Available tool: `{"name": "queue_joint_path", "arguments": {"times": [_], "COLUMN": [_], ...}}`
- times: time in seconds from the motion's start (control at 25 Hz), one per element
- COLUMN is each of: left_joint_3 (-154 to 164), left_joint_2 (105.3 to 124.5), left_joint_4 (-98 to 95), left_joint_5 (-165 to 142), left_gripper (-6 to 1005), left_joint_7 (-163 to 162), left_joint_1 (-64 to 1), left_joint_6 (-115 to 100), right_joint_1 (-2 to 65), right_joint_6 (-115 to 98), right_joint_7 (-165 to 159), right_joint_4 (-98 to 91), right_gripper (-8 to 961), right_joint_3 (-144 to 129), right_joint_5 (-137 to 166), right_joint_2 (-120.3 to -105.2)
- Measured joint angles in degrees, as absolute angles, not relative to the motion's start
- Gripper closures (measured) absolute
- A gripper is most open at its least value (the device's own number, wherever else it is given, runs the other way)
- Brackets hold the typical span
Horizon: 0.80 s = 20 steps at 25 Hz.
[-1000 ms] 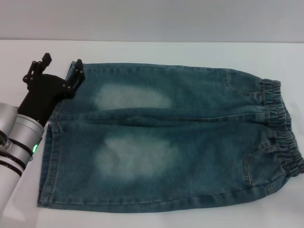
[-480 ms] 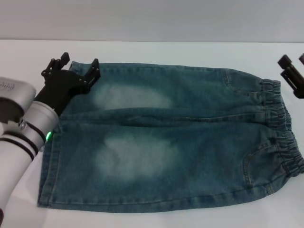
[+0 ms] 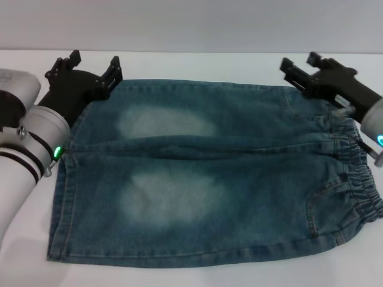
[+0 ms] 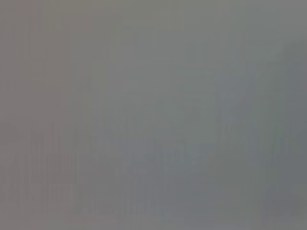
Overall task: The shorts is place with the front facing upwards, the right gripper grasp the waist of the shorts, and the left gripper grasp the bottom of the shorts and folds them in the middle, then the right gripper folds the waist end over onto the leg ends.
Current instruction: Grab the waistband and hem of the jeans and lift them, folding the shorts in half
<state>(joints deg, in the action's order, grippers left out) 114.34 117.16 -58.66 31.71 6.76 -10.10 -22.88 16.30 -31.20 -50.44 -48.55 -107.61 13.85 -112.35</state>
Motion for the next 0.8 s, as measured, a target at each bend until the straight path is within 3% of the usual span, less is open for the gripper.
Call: {"name": "queue_joint_path", "arguments": {"times": [0.32, 0.56, 0.8], "left_joint_3": [107.74, 107.45, 107.68], "left_joint_2": [117.55, 117.57, 117.59], "left_joint_4": [-70.30, -71.35, -72.32], "left_joint_5": [30.21, 30.18, 30.15], "left_gripper": [225, 230, 235], "left_joint_7": [6.82, 6.84, 6.86], "left_joint_1": [-8.39, -8.81, -8.81], "left_joint_6": [1.83, 4.43, 5.01], "right_joint_1": [14.57, 17.85, 18.41], "right_joint_6": [-25.23, -30.14, -39.07], "right_joint_7": [-89.68, -121.92, -143.93], "right_joint_4": [-59.29, -59.44, -63.30], "right_gripper": [294, 299, 322], "right_joint_3": [-106.17, -103.16, -94.92], "right_joint_5": [44.28, 69.60, 94.57], "right_joint_2": [-112.49, -111.12, -112.82]}}
